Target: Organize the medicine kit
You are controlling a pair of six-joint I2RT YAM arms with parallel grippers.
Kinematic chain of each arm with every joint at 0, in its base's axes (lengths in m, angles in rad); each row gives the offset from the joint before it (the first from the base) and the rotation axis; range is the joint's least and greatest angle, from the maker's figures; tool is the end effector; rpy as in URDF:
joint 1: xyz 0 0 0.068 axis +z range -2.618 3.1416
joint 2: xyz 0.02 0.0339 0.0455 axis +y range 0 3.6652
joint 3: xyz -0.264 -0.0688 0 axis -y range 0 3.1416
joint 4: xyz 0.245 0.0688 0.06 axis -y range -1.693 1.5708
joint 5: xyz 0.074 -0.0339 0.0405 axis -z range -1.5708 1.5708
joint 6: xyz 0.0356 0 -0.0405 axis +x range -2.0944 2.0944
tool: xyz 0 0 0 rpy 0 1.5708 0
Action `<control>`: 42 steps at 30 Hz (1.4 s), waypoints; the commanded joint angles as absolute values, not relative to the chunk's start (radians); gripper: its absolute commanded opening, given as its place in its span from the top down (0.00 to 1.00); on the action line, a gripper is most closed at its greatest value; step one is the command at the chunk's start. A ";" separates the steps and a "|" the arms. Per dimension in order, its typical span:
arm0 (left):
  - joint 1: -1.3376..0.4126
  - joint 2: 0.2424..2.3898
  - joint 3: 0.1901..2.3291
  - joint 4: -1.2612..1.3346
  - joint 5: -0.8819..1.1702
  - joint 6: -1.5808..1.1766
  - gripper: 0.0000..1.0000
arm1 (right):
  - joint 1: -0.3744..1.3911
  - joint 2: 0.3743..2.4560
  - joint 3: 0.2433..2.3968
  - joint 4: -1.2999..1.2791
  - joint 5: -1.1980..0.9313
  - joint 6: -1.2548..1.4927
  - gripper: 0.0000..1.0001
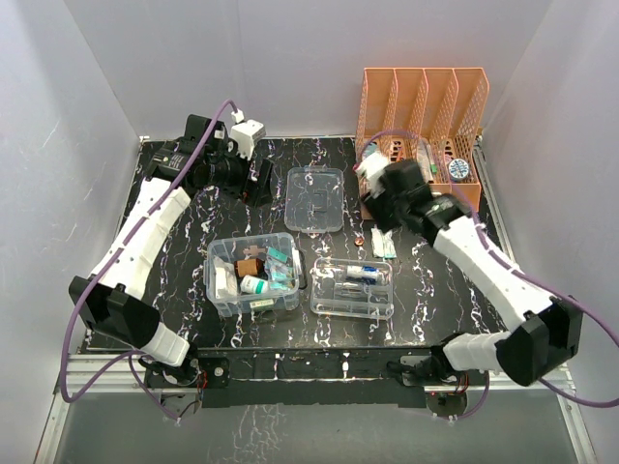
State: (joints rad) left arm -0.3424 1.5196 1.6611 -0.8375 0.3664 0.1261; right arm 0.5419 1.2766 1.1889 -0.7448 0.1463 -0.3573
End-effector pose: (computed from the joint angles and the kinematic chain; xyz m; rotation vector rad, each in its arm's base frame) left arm 0.2999 -0.1204 0.4024 0.7141 2.1502 -0.5297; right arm 0.2308 0.1329 0.3237 -0.9787 2.1843 -0.0893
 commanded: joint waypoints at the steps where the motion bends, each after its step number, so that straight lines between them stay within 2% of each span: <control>1: -0.337 1.536 1.708 -0.839 0.291 0.075 0.01 | 0.271 1.375 1.287 -0.716 0.092 -0.019 0.54; 3: -0.336 1.539 1.710 -0.843 0.290 0.071 0.01 | 0.240 1.448 1.289 -0.753 0.077 0.040 0.62; 6: -0.336 1.540 1.711 -0.850 0.289 0.073 0.01 | 0.238 1.499 1.226 -0.716 0.030 0.111 0.65; 16: -0.337 1.556 1.704 -0.862 0.304 0.080 0.01 | 0.239 1.491 1.109 -0.626 -0.001 0.226 0.63; 29: -0.337 1.585 1.707 -0.871 0.331 0.071 0.01 | 0.239 1.606 1.040 -0.525 0.030 0.198 0.61; 42: -0.336 1.618 1.738 -0.887 0.358 0.062 0.02 | 0.239 1.722 1.031 -0.504 0.073 0.166 0.63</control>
